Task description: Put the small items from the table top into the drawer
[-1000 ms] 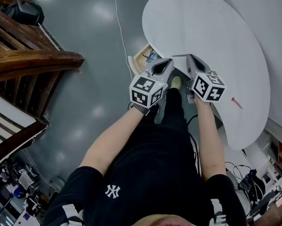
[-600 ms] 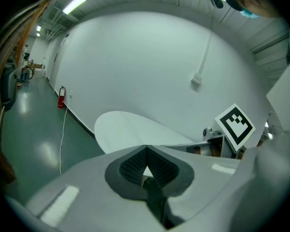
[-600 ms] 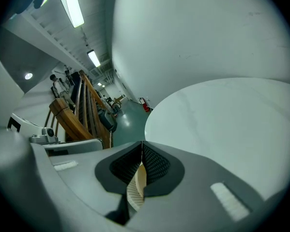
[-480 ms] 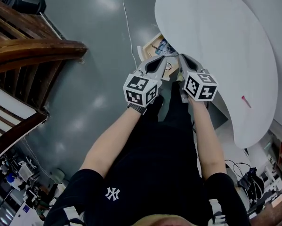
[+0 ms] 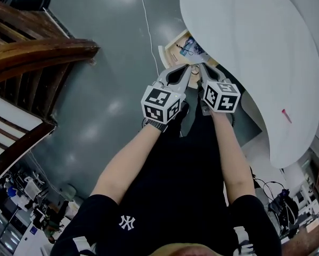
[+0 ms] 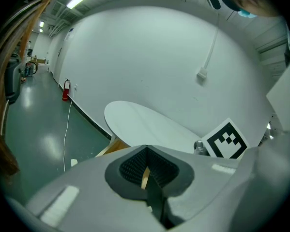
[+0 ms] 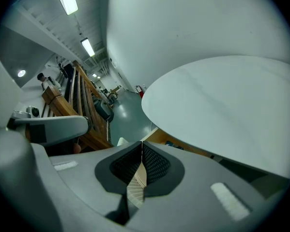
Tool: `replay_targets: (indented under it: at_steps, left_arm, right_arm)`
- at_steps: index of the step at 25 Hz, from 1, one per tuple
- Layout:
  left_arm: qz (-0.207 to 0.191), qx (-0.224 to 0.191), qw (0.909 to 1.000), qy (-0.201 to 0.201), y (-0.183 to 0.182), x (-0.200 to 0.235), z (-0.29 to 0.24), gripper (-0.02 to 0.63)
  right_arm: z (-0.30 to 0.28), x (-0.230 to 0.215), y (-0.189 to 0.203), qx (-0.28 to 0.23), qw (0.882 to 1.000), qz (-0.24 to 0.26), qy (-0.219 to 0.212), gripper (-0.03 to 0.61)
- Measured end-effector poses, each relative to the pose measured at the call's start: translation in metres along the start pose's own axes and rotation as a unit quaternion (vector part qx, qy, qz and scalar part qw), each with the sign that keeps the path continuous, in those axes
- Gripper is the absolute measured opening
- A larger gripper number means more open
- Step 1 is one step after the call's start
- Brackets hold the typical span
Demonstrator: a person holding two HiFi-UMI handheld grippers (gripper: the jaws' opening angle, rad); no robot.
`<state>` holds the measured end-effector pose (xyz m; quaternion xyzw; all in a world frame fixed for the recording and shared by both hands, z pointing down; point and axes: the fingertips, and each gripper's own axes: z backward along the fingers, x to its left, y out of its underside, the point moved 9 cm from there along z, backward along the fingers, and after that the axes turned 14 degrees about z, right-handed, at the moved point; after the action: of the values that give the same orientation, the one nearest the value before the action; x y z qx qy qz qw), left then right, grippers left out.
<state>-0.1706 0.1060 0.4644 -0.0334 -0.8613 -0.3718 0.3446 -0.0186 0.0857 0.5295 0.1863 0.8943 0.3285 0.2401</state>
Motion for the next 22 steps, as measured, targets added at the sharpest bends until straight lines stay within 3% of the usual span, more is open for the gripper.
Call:
replay_targets:
  at_steps: [11,22]
  left_arm:
    - [0.015,0.017,0.9997,0.000,0.009,0.027,-0.028,0.000]
    - [0.014,0.016,0.9997,-0.014,0.014,0.054,-0.039,0.000]
  right_arm:
    - [-0.047,-0.018,0.019,0.042,0.999,0.007,0.013,0.032]
    - [-0.093,-0.023,0.036,0.076,0.997,0.010,-0.010,0.053]
